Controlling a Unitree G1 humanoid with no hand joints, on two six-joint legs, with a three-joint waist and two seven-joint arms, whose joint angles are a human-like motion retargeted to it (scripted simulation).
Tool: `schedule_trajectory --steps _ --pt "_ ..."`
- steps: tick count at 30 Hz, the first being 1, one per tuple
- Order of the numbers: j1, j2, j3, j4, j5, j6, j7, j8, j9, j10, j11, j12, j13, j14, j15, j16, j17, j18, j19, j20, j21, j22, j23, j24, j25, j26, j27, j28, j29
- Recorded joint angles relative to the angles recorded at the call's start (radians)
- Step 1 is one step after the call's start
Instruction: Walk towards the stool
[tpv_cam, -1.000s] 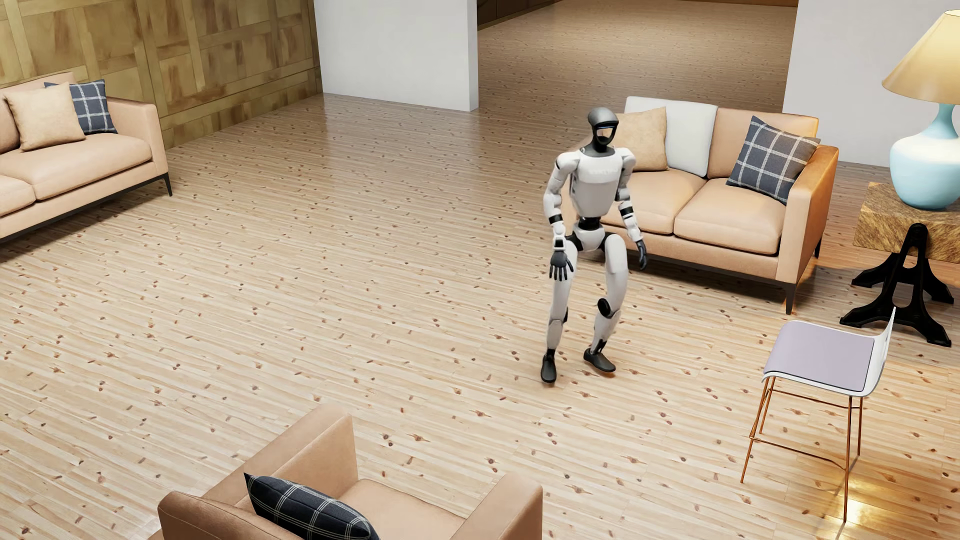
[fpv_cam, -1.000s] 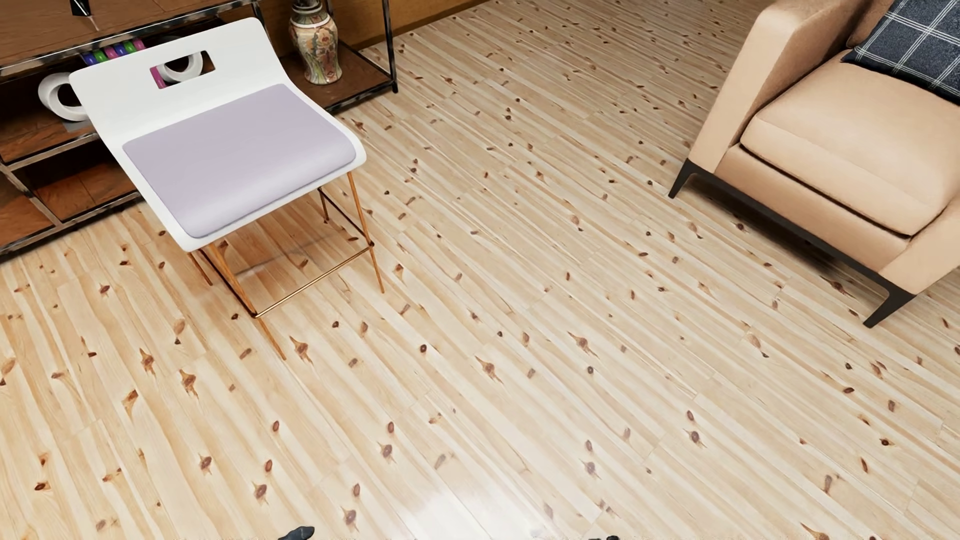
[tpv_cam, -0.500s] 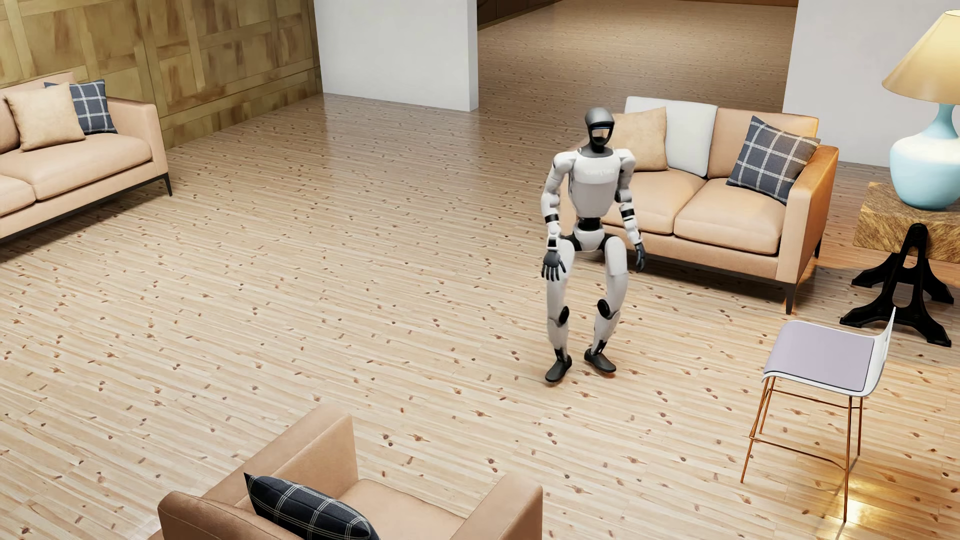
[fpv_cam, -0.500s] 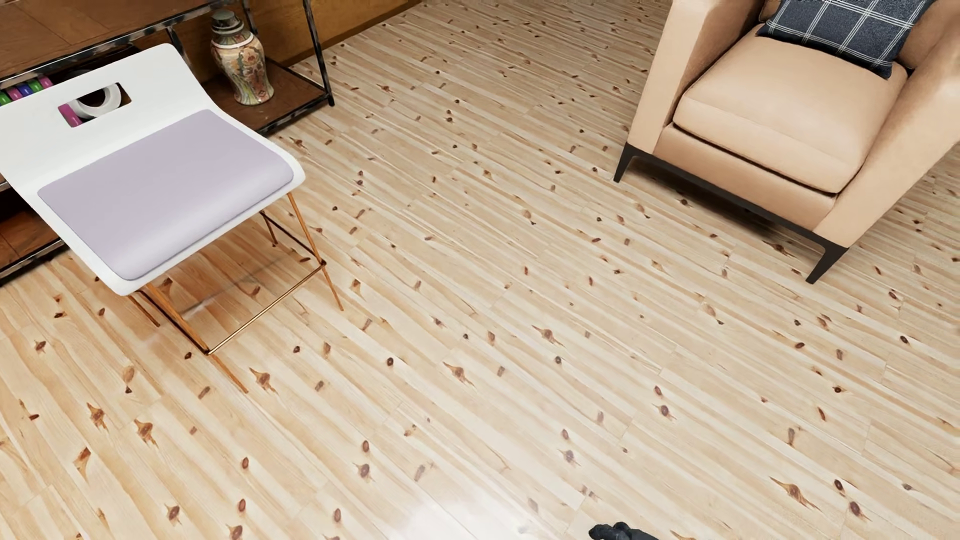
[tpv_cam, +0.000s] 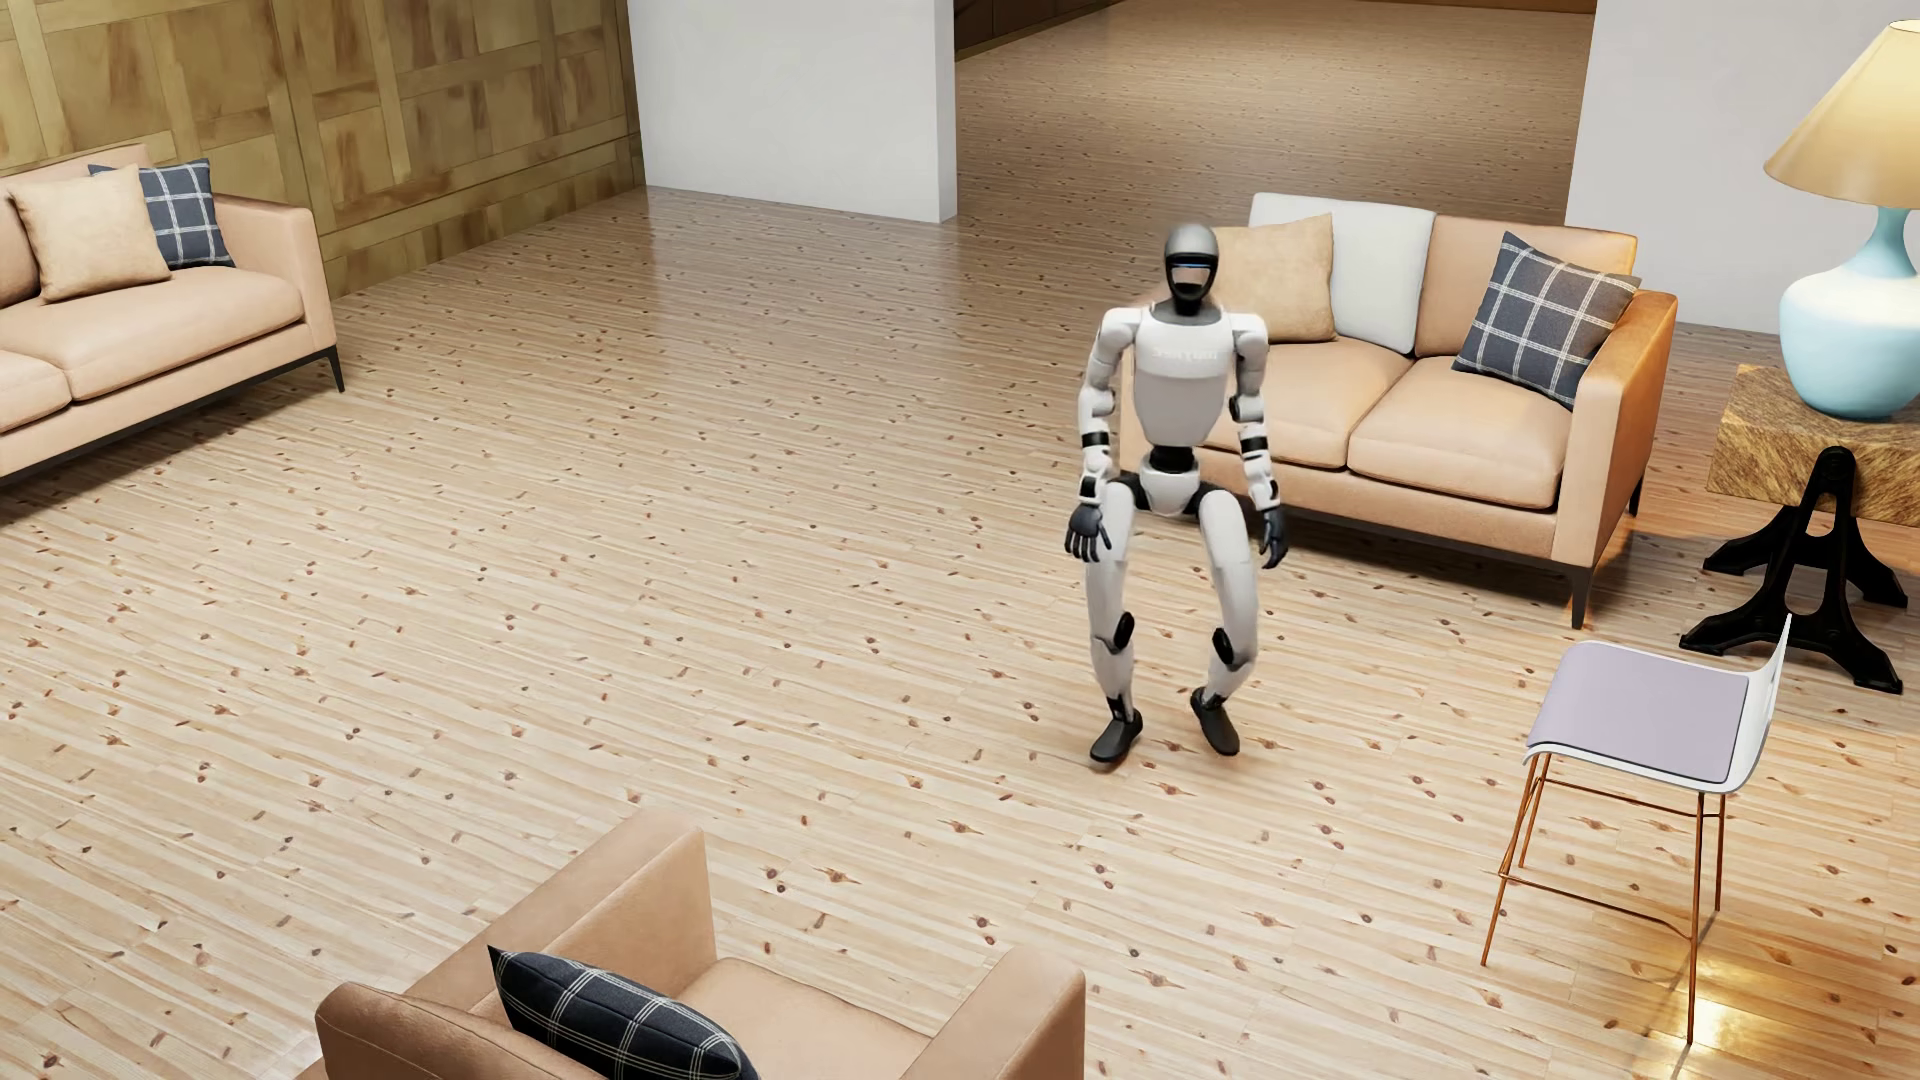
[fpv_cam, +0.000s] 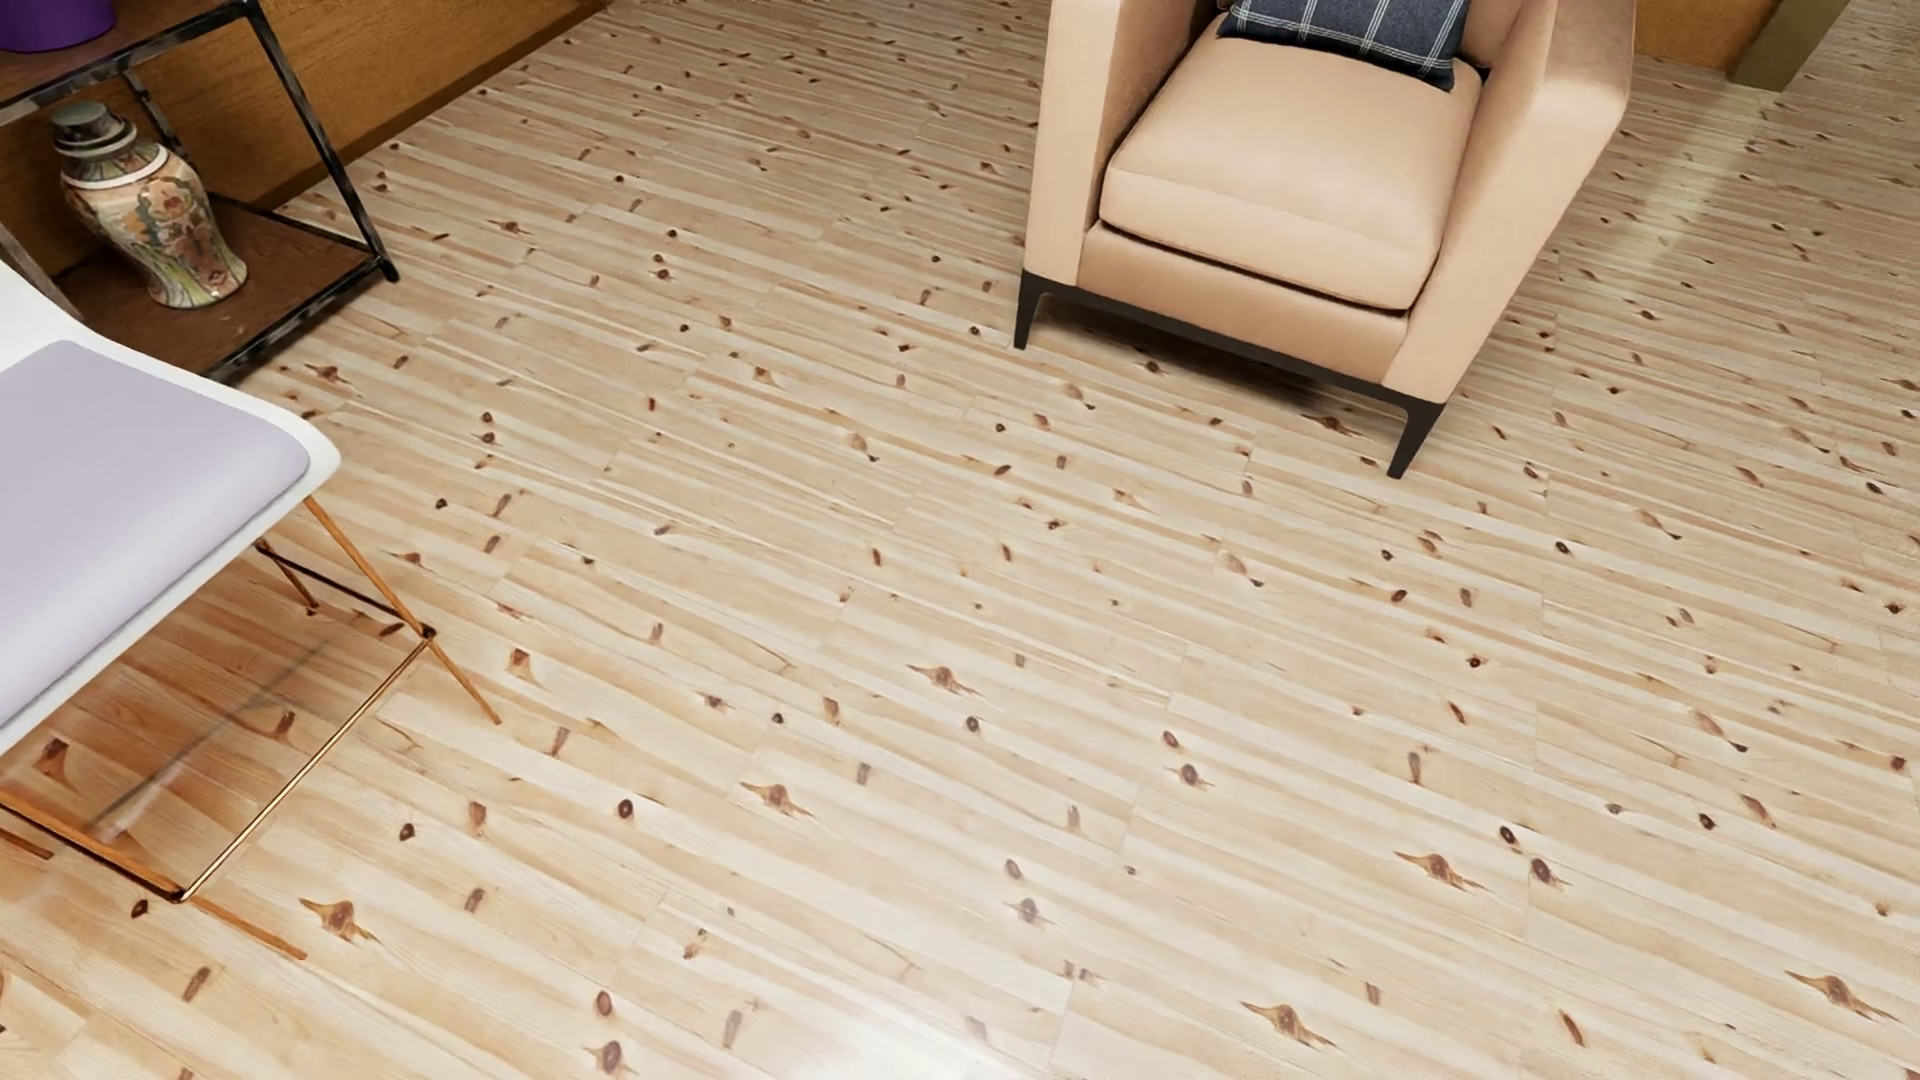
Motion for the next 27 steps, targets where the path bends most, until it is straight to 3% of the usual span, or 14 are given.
schedule_trajectory --steps 4,6,7,9,13,17,20,24,27 --pt "-0.042 -0.003 0.009 -0.099 0.008 0.000 -0.282 0.115 -0.003 -0.171 -0.007 0.029 -0.028 -0.054 0.006 0.007 -0.011 -0.091 0.034 0.008 0.001 0.020 0.007 0.008 0.021 0.003 0.000 -0.024 -0.016" --pt "0.004 -0.005 0.009 -0.180 -0.002 -0.004 -0.455 0.184 -0.007 -0.349 -0.012 0.043 -0.038 -0.012 0.013 -0.001 -0.018 -0.136 0.054 0.018 -0.001 0.032 0.003 0.010 0.036 0.008 -0.002 -0.024 -0.022" --pt "0.030 -0.006 0.004 -0.188 -0.010 -0.005 -0.451 0.215 -0.008 -0.389 -0.013 0.049 -0.042 0.009 0.018 -0.007 -0.024 -0.150 0.064 0.018 -0.001 0.038 0.001 0.013 0.042 0.008 -0.002 -0.024 -0.026" --pt "0.080 -0.021 -0.008 -0.187 -0.026 -0.004 -0.351 0.274 -0.010 -0.437 0.003 0.059 -0.050 -0.029 0.022 -0.012 -0.030 -0.096 0.088 0.006 -0.008 0.047 0.003 0.025 0.056 0.005 0.003 -0.026 -0.038" --pt "0.160 -0.030 -0.022 -0.237 -0.078 -0.013 -0.235 0.370 -0.015 -0.539 -0.021 0.046 -0.030 -0.028 0.059 0.006 -0.030 -0.056 0.132 -0.049 -0.030 0.070 0.018 0.070 0.090 -0.001 0.008 -0.044 -0.062" --pt "0.174 -0.079 -0.024 -0.290 -0.129 -0.025 -0.163 0.432 -0.012 -0.545 0.025 0.012 0.006 -0.043 0.092 0.022 -0.028 -0.018 0.156 -0.029 -0.019 0.031 0.048 0.033 0.107 -0.004 0.013 -0.006 -0.038" --pt "0.174 -0.165 -0.025 -0.309 -0.170 -0.030 -0.116 0.396 -0.006 -0.537 0.148 0.004 0.024 -0.060 0.146 0.033 -0.025 0.001 0.151 -0.016 -0.022 -0.002 0.068 -0.001 0.119 -0.021 0.027 0.016 -0.026" --pt "0.179 -0.274 -0.034 -0.327 -0.274 -0.043 -0.061 0.199 0.000 -0.537 0.310 -0.011 0.056 -0.074 0.176 0.042 -0.015 0.014 0.108 -0.037 -0.094 -0.025 0.031 0.000 0.189 -0.043 0.022 0.012 -0.053" --pt "0.196 -0.299 -0.048 -0.332 -0.211 -0.047 -0.051 0.212 -0.003 -0.546 0.287 -0.019 0.067 -0.078 0.104 0.029 -0.021 0.016 0.094 -0.055 -0.102 -0.033 0.014 -0.002 0.173 -0.053 0.020 0.013 -0.064"
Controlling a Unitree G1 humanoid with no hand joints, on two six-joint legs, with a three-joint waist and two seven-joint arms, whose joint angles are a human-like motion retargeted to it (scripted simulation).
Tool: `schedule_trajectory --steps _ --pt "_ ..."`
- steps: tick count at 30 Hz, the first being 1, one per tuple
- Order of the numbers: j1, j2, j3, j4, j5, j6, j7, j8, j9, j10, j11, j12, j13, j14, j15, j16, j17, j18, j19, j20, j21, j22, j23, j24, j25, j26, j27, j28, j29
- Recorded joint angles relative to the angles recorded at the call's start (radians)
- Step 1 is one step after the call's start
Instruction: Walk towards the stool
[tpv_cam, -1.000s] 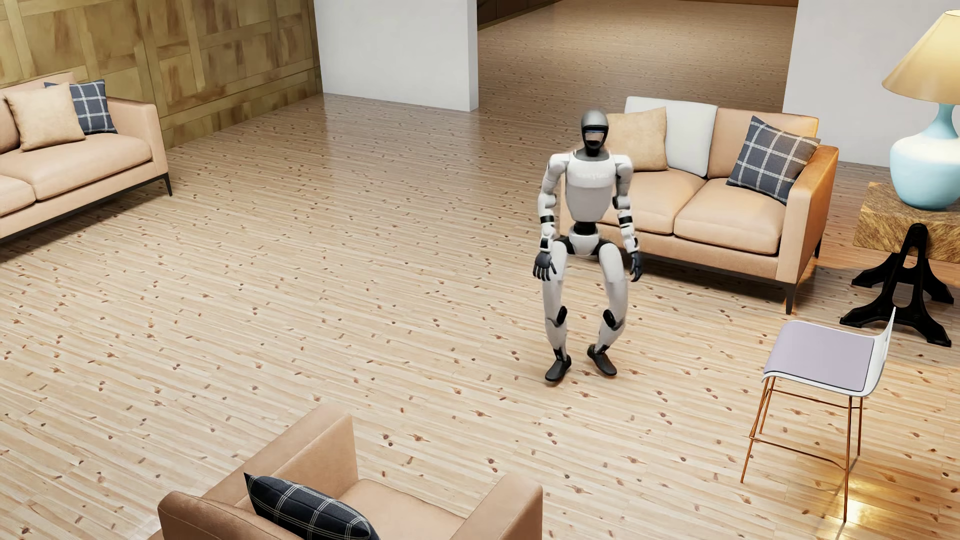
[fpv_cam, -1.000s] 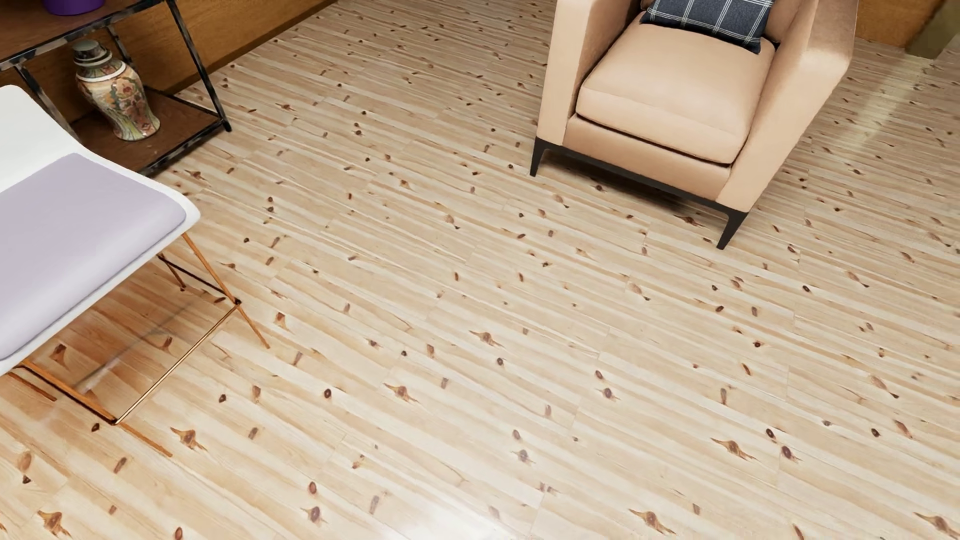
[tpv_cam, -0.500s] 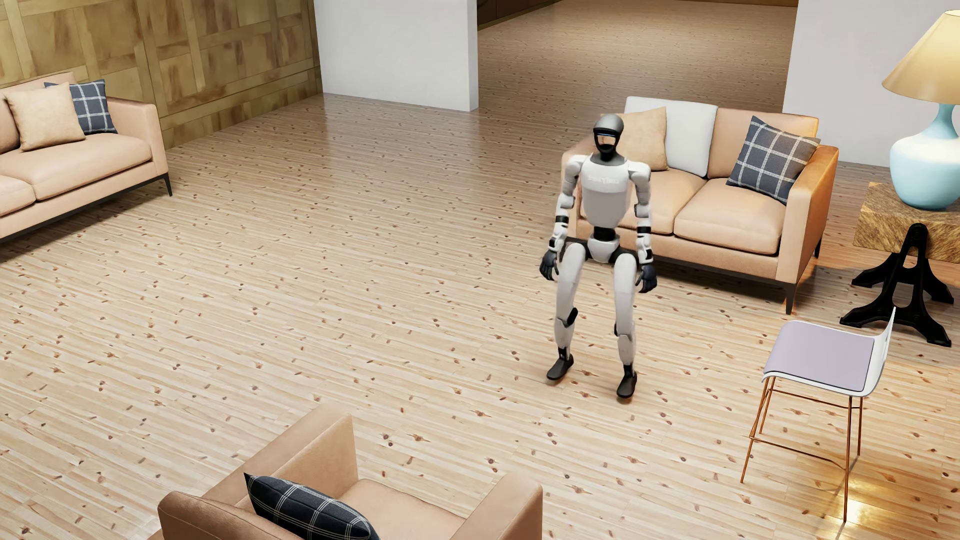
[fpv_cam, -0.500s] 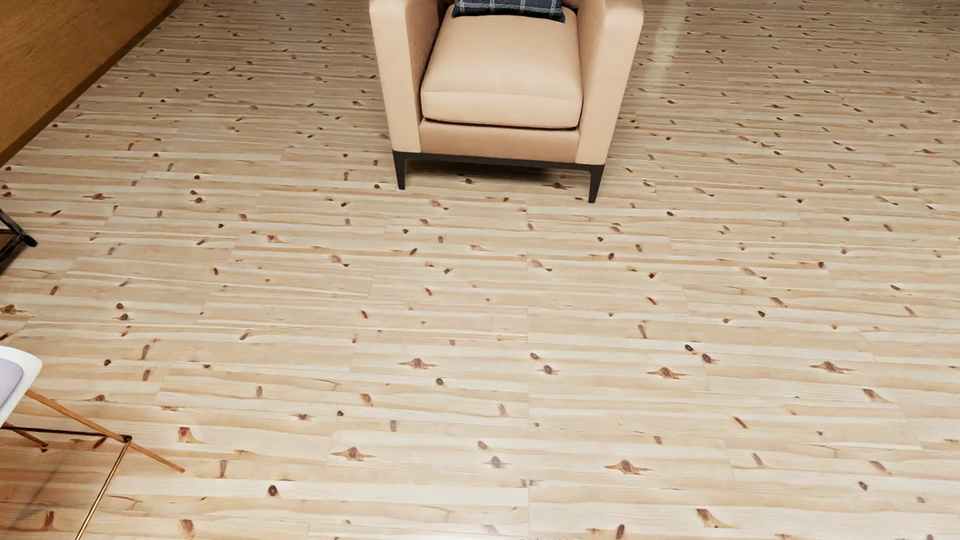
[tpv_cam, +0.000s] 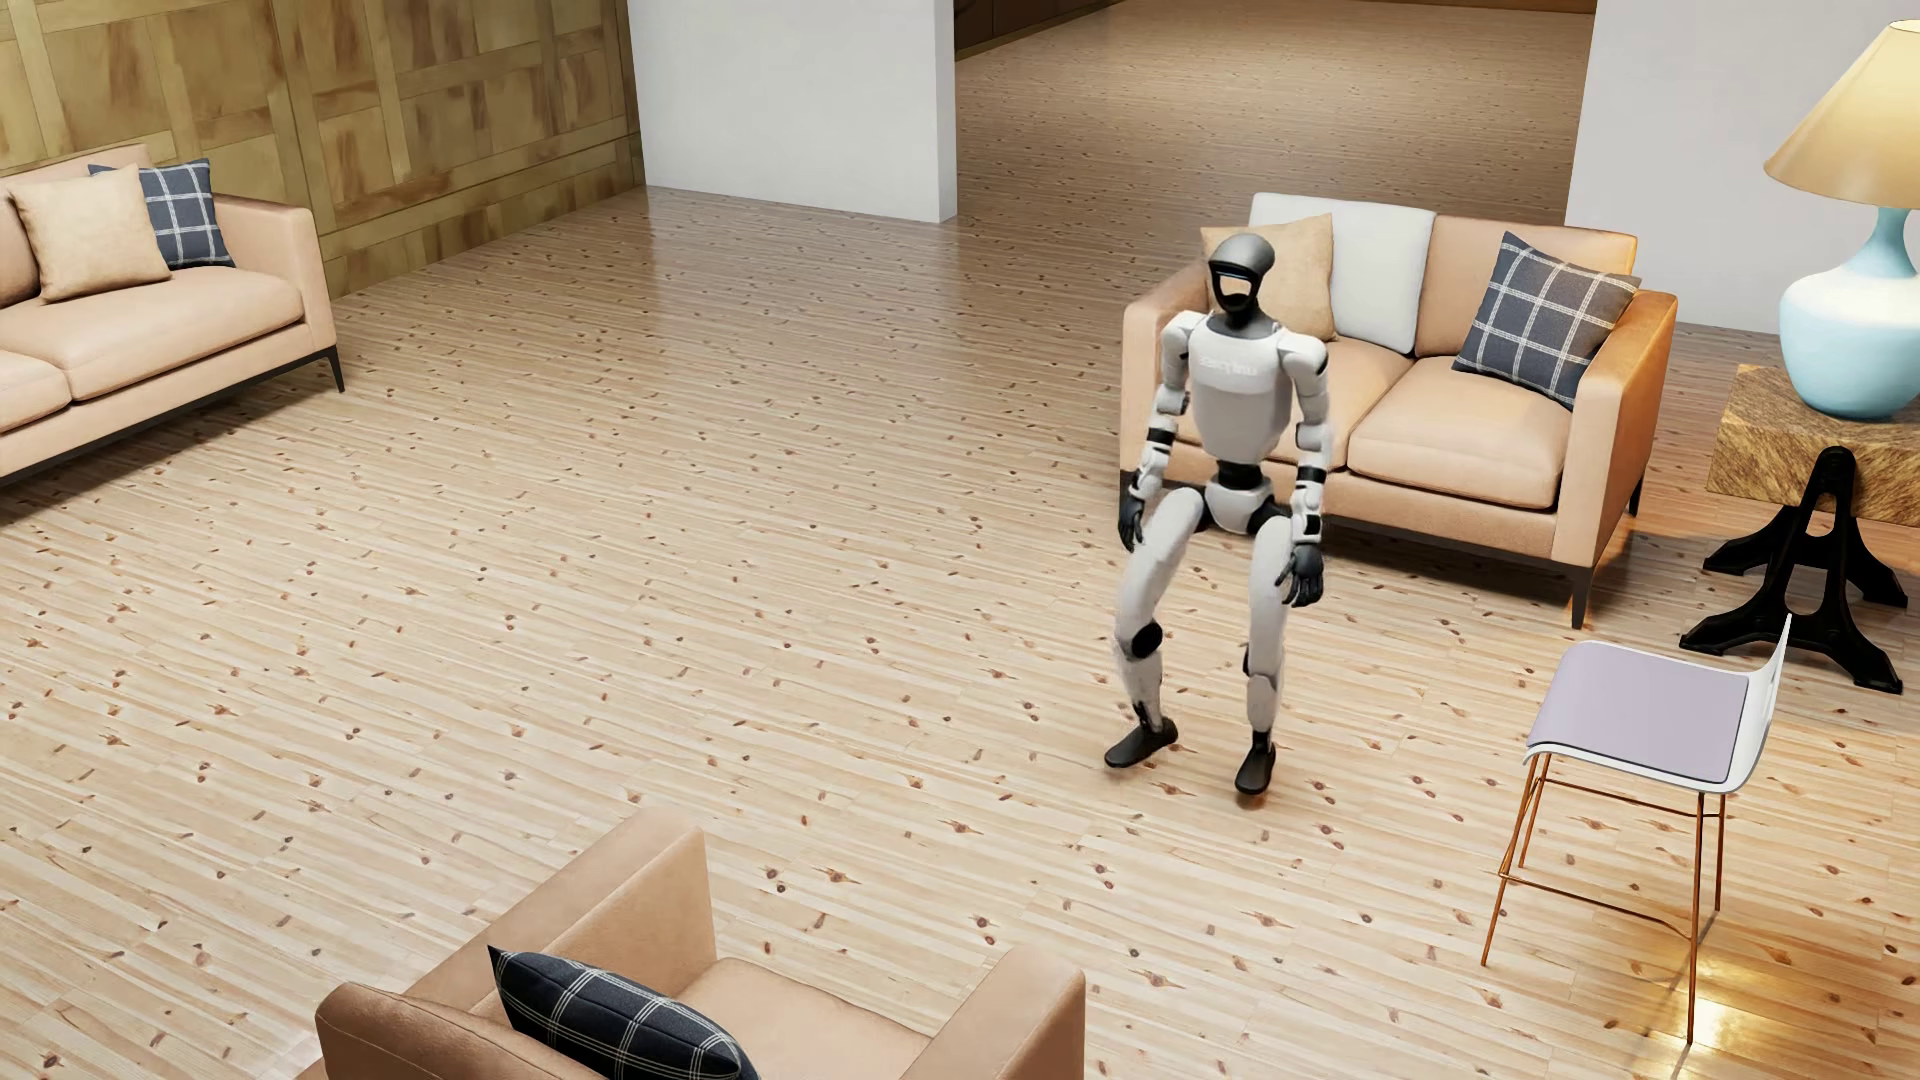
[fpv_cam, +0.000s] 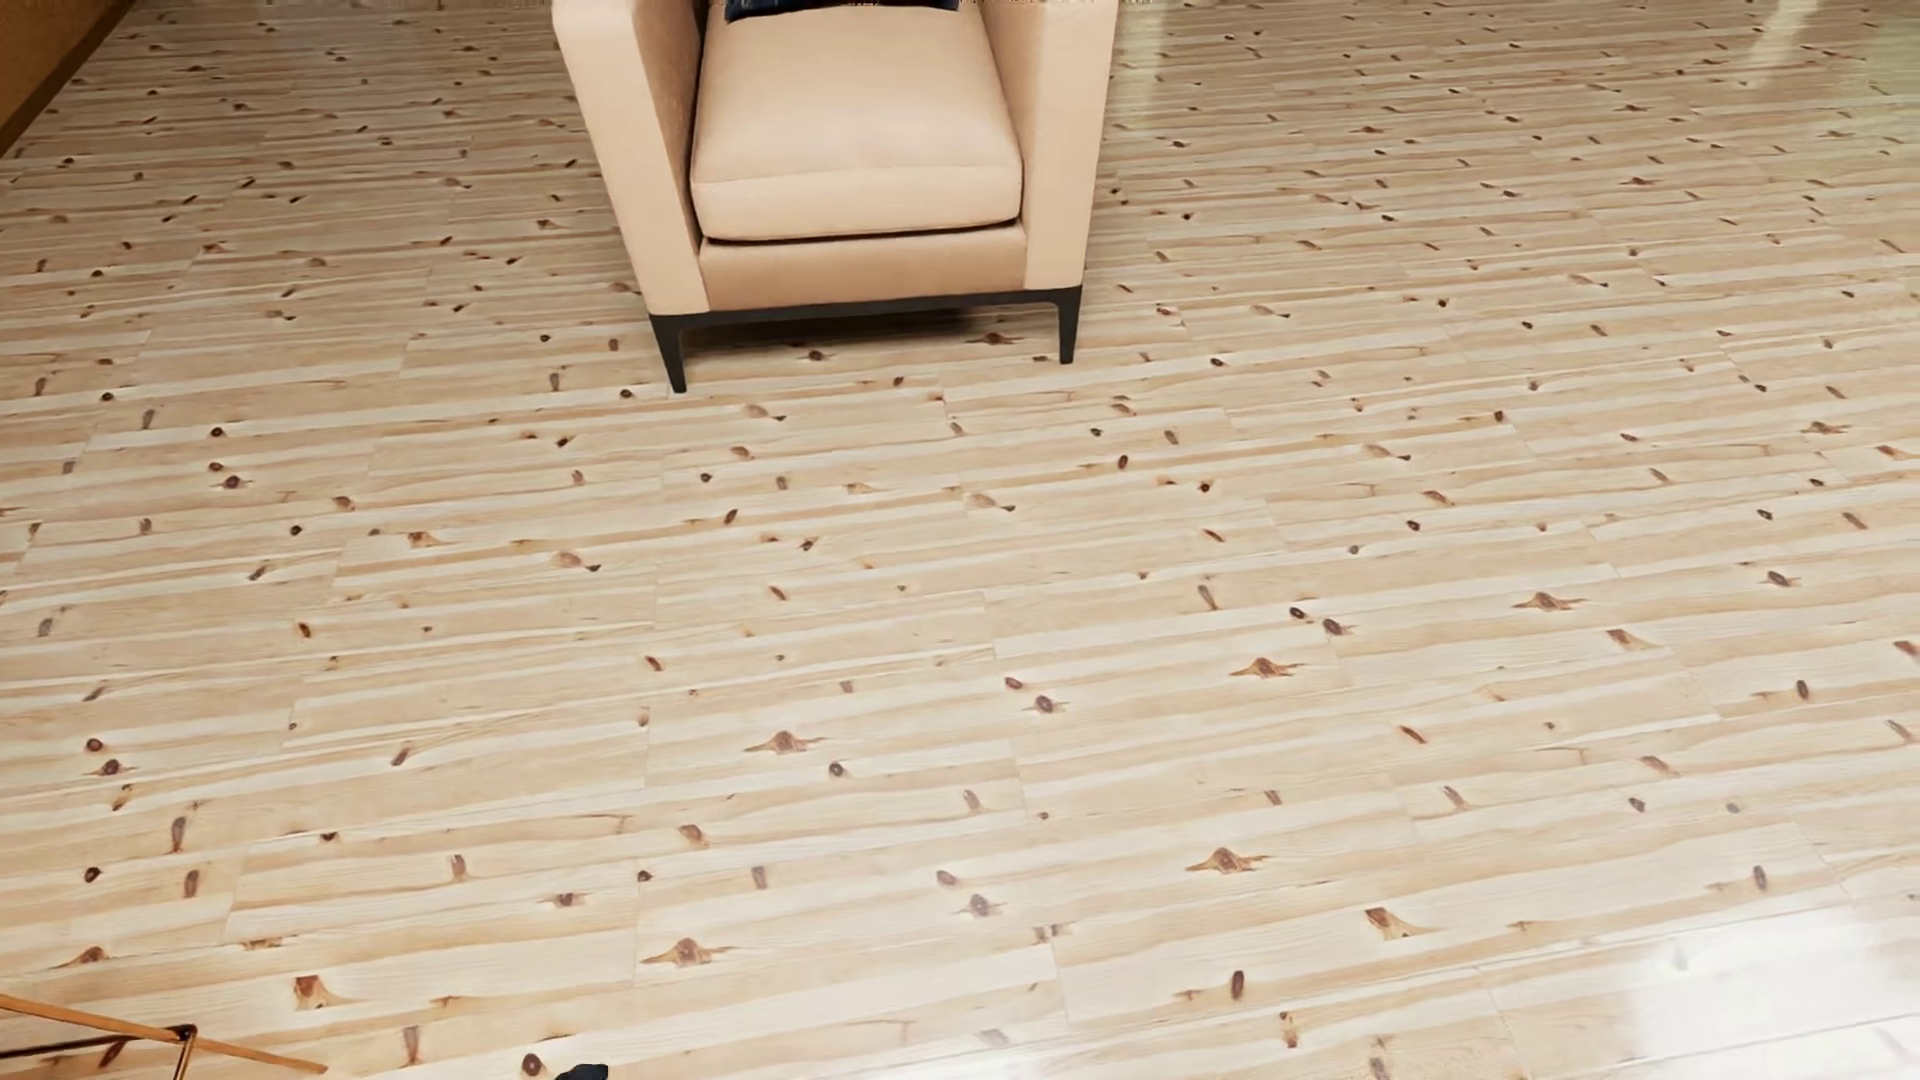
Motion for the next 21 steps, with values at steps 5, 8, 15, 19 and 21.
schedule_trajectory --steps 5,8,15,19,21 --pt "0.041 0.113 0.001 0.017 0.129 0.005 -0.026 0.062 -0.015 -0.031 -0.244 -0.025 0.011 0.008 0.035 -0.009 0.016 -0.004 -0.046 -0.057 -0.006 0.022 0.007 0.022 -0.040 0.001 0.004 -0.026 0.004" --pt "0.029 0.172 0.004 0.048 0.147 0.014 -0.066 0.013 -0.017 0.019 -0.303 -0.023 -0.003 0.008 0.038 -0.024 0.039 -0.020 -0.037 -0.043 0.001 0.040 0.025 0.017 -0.057 0.016 0.016 -0.011 0.013" --pt "0.004 0.260 0.016 0.073 0.149 0.017 -0.168 -0.110 -0.018 0.088 -0.346 -0.003 -0.042 0.021 -0.005 -0.042 0.053 -0.052 -0.054 -0.011 0.041 0.061 -0.030 0.007 -0.103 0.054 -0.002 0.040 0.014" --pt "-0.077 0.269 0.015 0.175 0.123 0.021 0.103 -0.216 -0.018 0.216 -0.338 0.020 -0.077 0.018 -0.033 -0.029 0.038 -0.008 -0.058 0.026 0.079 0.054 -0.050 -0.005 -0.115 0.036 -0.028 0.046 0.018" --pt "-0.058 0.279 0.022 0.206 0.114 0.036 0.246 -0.275 -0.019 0.180 -0.330 0.026 -0.073 -0.006 -0.044 -0.023 0.022 0.042 -0.055 0.021 0.062 0.067 -0.062 0.000 -0.099 0.022 -0.029 0.035 0.007"
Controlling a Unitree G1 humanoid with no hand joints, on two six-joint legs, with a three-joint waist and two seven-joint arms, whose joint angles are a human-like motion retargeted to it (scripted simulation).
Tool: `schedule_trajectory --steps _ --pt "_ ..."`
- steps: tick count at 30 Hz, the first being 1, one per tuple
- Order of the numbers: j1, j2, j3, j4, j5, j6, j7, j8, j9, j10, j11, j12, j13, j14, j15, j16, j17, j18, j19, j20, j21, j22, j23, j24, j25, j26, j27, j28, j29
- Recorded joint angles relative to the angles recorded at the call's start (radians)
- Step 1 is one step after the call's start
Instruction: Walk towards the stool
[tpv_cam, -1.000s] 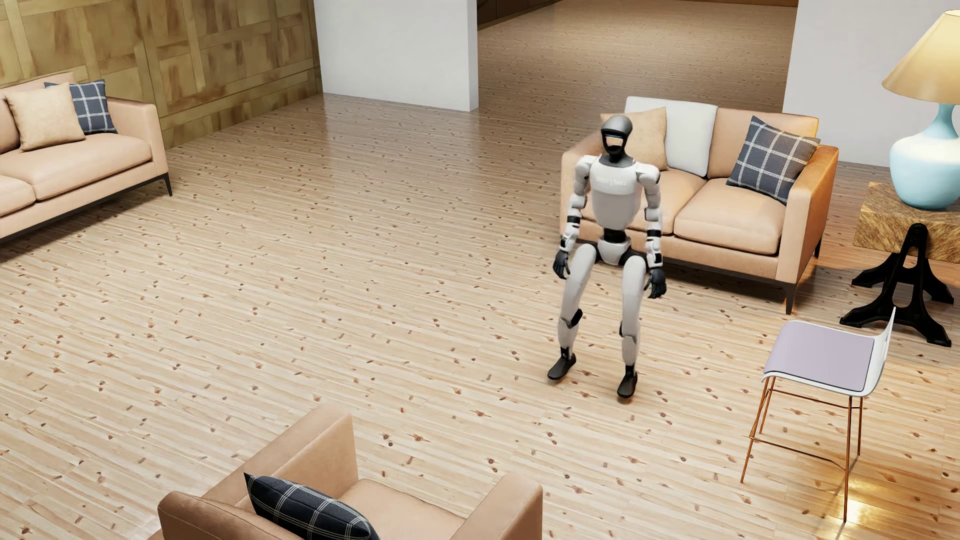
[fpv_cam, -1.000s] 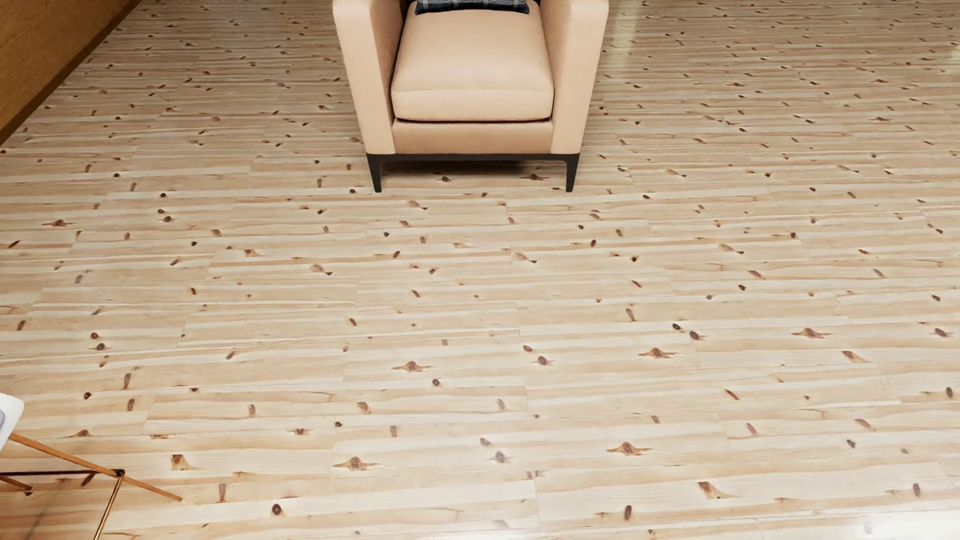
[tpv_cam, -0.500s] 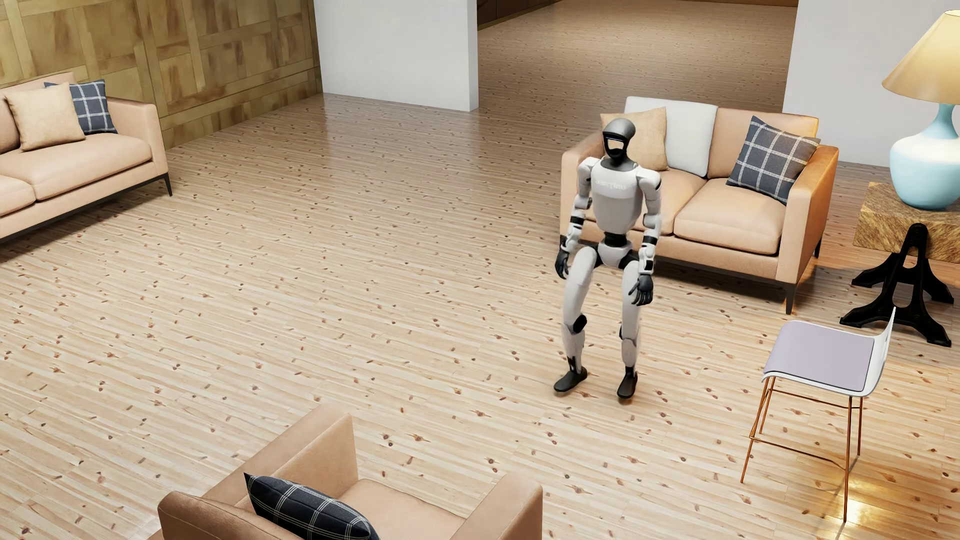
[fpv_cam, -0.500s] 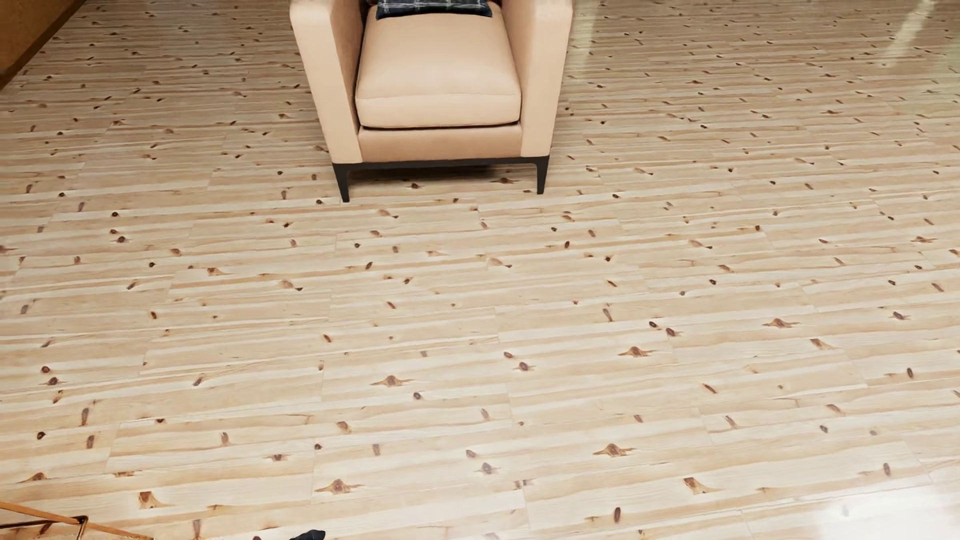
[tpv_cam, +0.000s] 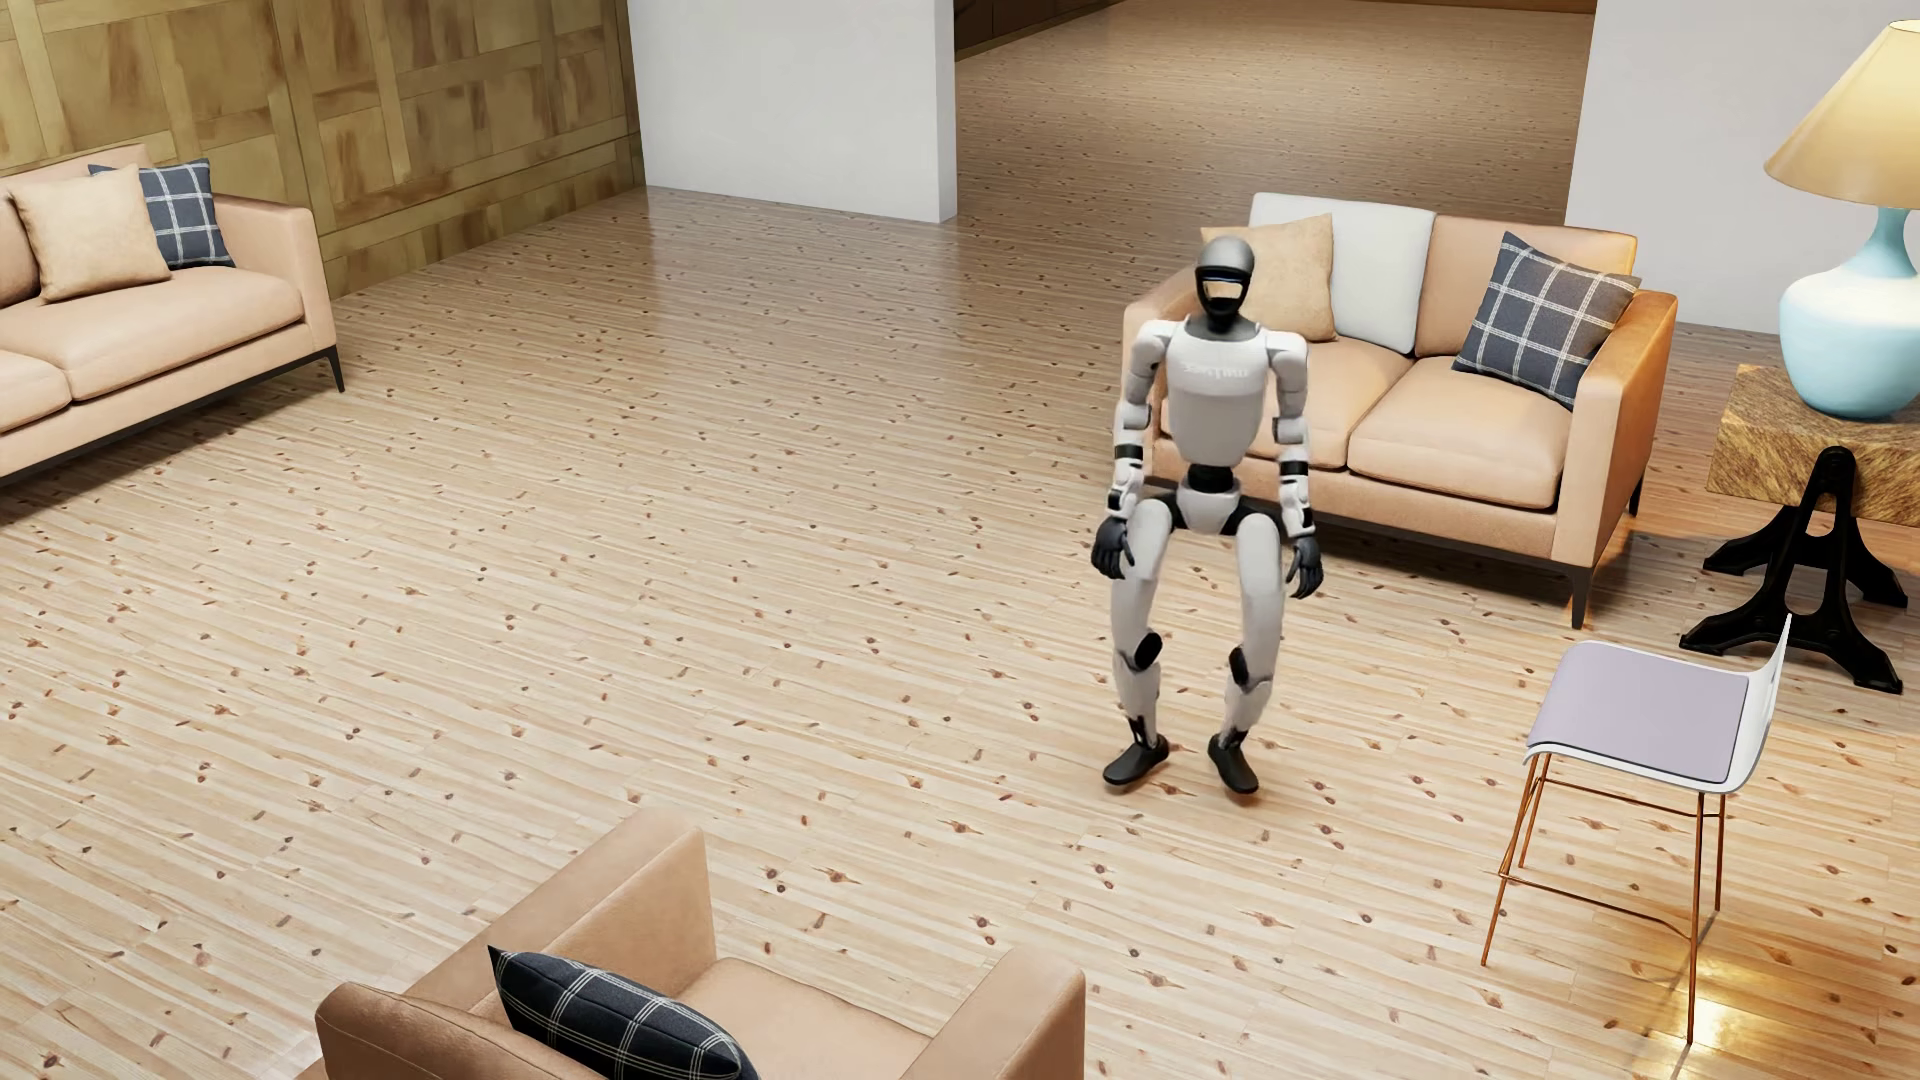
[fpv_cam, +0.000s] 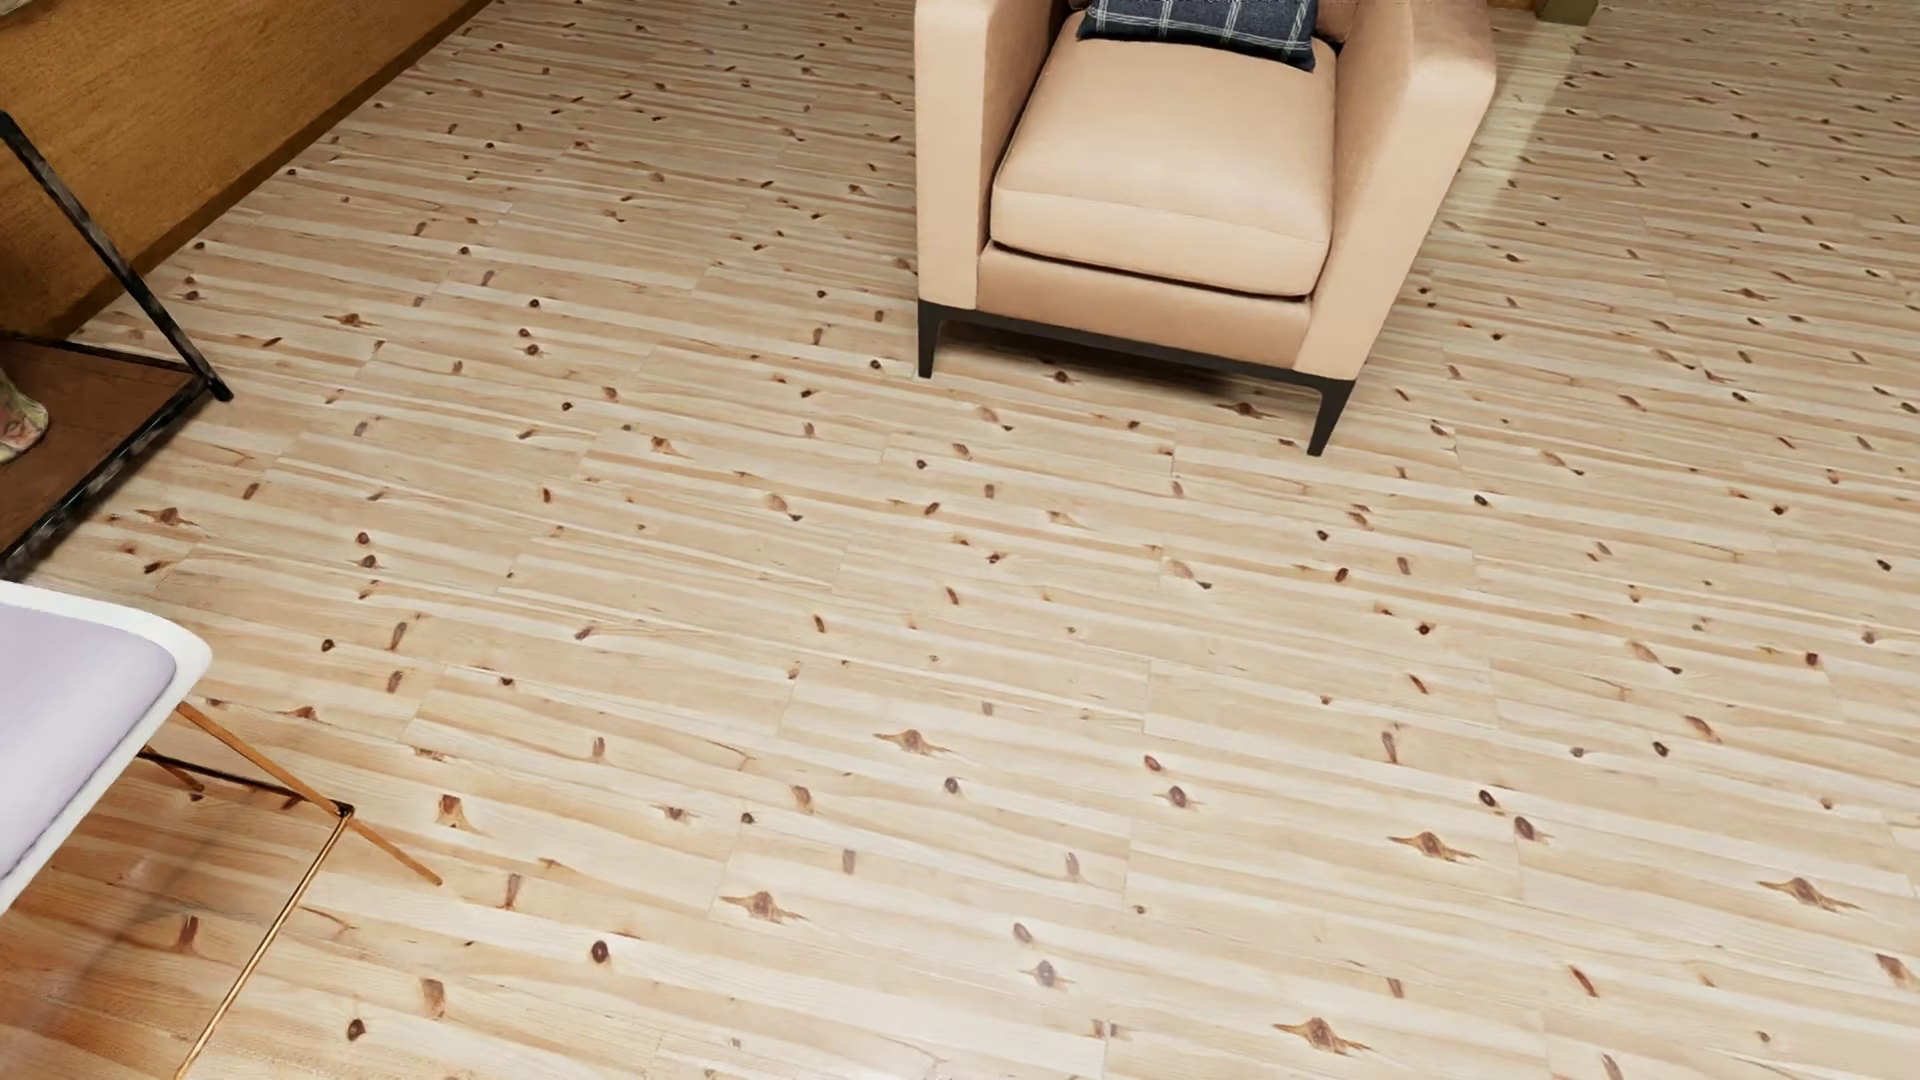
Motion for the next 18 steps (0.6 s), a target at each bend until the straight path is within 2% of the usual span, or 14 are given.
schedule_trajectory --steps 2,5,6,8,10,13,14,15,17,18 --pt "0.027 0.000 0.012 -0.049 -0.037 0.010 -0.061 -0.043 0.004 -0.085 0.053 0.000 0.015 -0.006 -0.021 0.005 -0.017 -0.005 0.005 -0.032 -0.044 0.026 0.000 0.027 0.020 -0.007 0.017 -0.025 -0.013" --pt "0.043 -0.095 0.012 -0.121 -0.164 0.003 -0.120 -0.040 0.018 -0.147 0.297 0.008 0.013 0.016 0.022 0.010 -0.042 -0.001 0.035 -0.065 -0.079 0.036 0.041 0.049 0.030 -0.007 0.025 -0.061 -0.046" --pt "0.035 -0.142 0.008 -0.140 -0.210 -0.002 -0.144 -0.016 0.023 -0.145 0.394 0.007 0.014 0.017 0.071 0.015 -0.047 0.002 0.062 -0.068 -0.081 0.035 0.059 0.050 0.035 -0.002 0.022 -0.062 -0.052" --pt "0.027 -0.233 -0.001 -0.169 -0.244 -0.011 -0.199 0.105 0.031 -0.145 0.537 -0.002 0.027 0.023 0.119 0.020 -0.057 0.003 0.070 -0.066 -0.059 0.034 0.079 0.045 0.020 0.017 0.009 -0.037 -0.056" --pt "0.015 -0.269 -0.006 -0.185 -0.207 -0.018 -0.255 0.255 0.034 -0.129 0.548 -0.006 0.043 0.029 0.052 0.025 -0.061 -0.006 0.091 -0.054 -0.040 0.030 0.085 0.026 -0.004 0.020 0.002 -0.010 -0.070" --pt "-0.002 -0.198 -0.008 -0.197 -0.072 -0.026 -0.357 0.521 0.029 -0.139 0.295 -0.004 0.069 0.044 0.026 0.040 -0.035 -0.035 0.132 -0.055 -0.050 0.010 0.086 0.017 0.003 -0.011 -0.010 0.029 -0.104" --pt "-0.007 -0.154 -0.007 -0.199 -0.041 -0.028 -0.395 0.579 0.027 -0.143 0.215 -0.004 0.073 0.050 0.019 0.043 -0.027 -0.047 0.138 -0.057 -0.047 0.001 0.087 0.019 0.004 -0.022 -0.016 0.047 -0.111" --pt "-0.017 -0.115 -0.004 -0.203 -0.042 -0.031 -0.433 0.569 0.027 -0.139 0.171 -0.005 0.074 0.054 -0.010 0.041 -0.021 -0.061 0.141 -0.053 -0.043 -0.008 0.088 0.015 0.006 -0.030 -0.019 0.071 -0.112" --pt "-0.048 -0.060 0.005 -0.206 -0.060 -0.040 -0.508 0.460 0.030 -0.125 0.101 -0.007 0.056 0.062 -0.064 0.026 -0.003 -0.088 0.118 -0.021 -0.029 -0.040 0.092 -0.012 0.009 -0.053 -0.020 0.136 -0.097" --pt "-0.067 -0.051 0.011 -0.201 -0.056 -0.042 -0.538 0.422 0.032 -0.122 0.082 0.001 0.042 0.071 -0.074 0.020 0.003 -0.100 0.107 0.005 -0.016 -0.064 0.088 -0.030 0.009 -0.085 -0.023 0.160 -0.094"
